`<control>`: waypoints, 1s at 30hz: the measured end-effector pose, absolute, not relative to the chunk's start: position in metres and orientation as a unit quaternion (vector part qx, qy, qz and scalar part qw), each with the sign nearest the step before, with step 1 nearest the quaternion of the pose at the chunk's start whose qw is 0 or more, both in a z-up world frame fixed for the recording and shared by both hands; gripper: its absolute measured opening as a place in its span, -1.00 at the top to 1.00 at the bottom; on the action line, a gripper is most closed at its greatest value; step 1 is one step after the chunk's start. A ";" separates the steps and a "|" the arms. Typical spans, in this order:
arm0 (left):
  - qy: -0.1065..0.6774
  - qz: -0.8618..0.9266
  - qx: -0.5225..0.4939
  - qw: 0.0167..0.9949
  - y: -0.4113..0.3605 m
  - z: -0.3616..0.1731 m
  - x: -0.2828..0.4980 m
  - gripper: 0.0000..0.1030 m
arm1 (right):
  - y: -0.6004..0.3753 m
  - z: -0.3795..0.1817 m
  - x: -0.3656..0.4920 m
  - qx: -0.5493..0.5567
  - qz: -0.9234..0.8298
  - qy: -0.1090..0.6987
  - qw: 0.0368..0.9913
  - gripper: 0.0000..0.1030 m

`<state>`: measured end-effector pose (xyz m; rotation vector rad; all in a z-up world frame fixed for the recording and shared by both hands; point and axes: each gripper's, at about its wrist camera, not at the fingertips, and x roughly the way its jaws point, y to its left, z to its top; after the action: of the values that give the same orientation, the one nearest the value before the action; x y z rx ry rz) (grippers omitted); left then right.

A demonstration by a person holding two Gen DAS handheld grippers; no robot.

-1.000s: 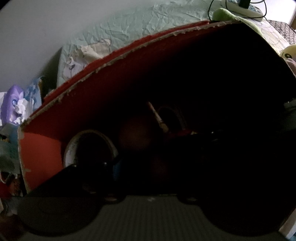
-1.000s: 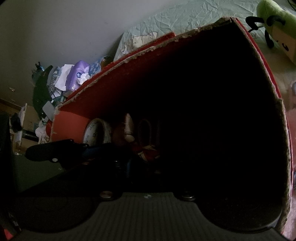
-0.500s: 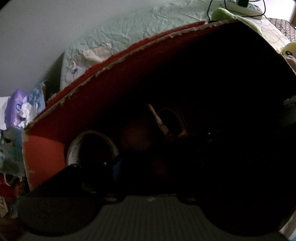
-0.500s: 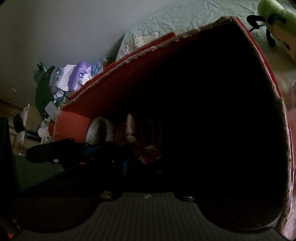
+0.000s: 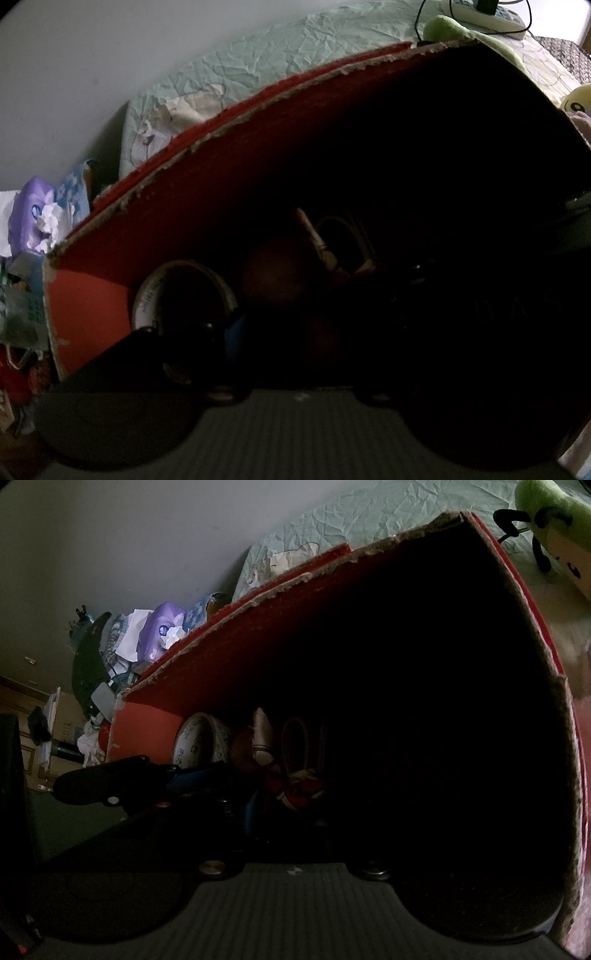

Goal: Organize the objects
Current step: 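Hold the slippers down inside the red box with the right gripper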

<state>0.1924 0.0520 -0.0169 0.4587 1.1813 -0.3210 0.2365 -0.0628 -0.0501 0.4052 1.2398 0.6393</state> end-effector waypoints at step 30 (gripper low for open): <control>0.556 -0.146 0.214 0.790 0.053 -0.018 0.189 -0.30 | -0.062 -0.048 0.237 0.182 0.300 0.560 0.751 0.11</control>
<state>0.1892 0.0531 -0.0184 0.4618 1.1971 -0.3147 0.2372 -0.0620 -0.0483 0.3980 1.2228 0.6547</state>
